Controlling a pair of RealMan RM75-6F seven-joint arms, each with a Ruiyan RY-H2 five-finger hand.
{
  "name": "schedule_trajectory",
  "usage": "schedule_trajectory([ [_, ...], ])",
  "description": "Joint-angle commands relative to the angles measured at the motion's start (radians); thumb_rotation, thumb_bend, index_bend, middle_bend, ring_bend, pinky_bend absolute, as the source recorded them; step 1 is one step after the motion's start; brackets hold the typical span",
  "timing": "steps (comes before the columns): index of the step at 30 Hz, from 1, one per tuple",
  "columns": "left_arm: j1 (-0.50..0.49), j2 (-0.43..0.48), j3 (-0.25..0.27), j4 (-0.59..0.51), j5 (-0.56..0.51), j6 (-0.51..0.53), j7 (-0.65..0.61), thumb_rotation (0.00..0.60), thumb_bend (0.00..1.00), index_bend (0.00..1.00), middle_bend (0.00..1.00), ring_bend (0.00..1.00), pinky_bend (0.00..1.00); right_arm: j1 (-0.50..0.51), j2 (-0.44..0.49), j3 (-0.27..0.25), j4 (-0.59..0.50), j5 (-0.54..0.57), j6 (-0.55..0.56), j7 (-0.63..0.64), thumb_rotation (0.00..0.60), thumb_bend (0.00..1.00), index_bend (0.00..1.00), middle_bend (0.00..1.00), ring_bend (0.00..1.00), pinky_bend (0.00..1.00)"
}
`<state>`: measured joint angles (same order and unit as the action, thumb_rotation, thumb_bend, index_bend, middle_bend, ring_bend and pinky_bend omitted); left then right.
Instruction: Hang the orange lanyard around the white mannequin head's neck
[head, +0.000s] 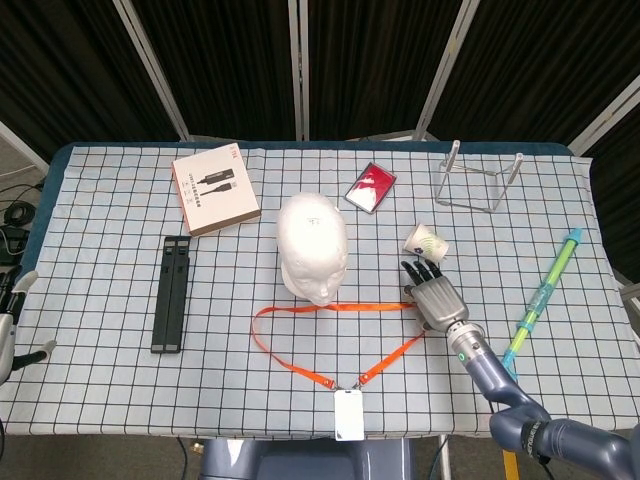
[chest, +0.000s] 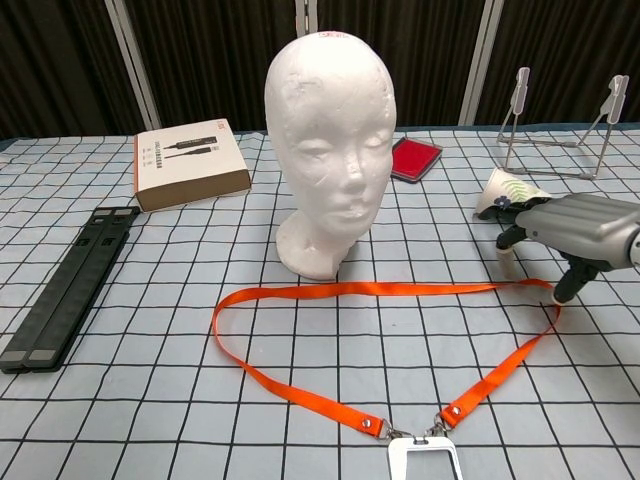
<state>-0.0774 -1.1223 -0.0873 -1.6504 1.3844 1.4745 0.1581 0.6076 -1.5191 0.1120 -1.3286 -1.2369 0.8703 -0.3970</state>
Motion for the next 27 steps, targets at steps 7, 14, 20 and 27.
schedule_trajectory([
  [7, -0.001, 0.000, 0.003, 0.001, 0.001, -0.002, -0.001, 0.600, 0.00, 0.00, 0.00, 0.00, 0.00, 0.005, -0.009, -0.018, 0.031, -0.010, 0.016, -0.032, 0.600, 0.32, 0.51, 0.00, 0.00, 0.00],
  [14, -0.001, 0.000, 0.004, -0.001, 0.003, 0.000, -0.002, 0.600, 0.00, 0.00, 0.00, 0.00, 0.00, 0.003, -0.022, -0.033, 0.064, -0.031, 0.027, -0.009, 0.600, 0.35, 0.57, 0.00, 0.00, 0.00],
  [20, -0.001, 0.000, 0.005, 0.000, -0.001, -0.001, -0.004, 0.600, 0.00, 0.00, 0.00, 0.00, 0.00, 0.001, -0.034, -0.043, 0.091, -0.046, 0.030, 0.016, 0.600, 0.44, 0.63, 0.00, 0.00, 0.00],
  [27, -0.006, 0.000, 0.007, 0.005, 0.007, -0.008, -0.013, 0.600, 0.00, 0.00, 0.00, 0.00, 0.00, -0.009, -0.025, -0.044, 0.079, -0.090, 0.070, 0.093, 0.600, 0.45, 0.69, 0.00, 0.00, 0.00],
])
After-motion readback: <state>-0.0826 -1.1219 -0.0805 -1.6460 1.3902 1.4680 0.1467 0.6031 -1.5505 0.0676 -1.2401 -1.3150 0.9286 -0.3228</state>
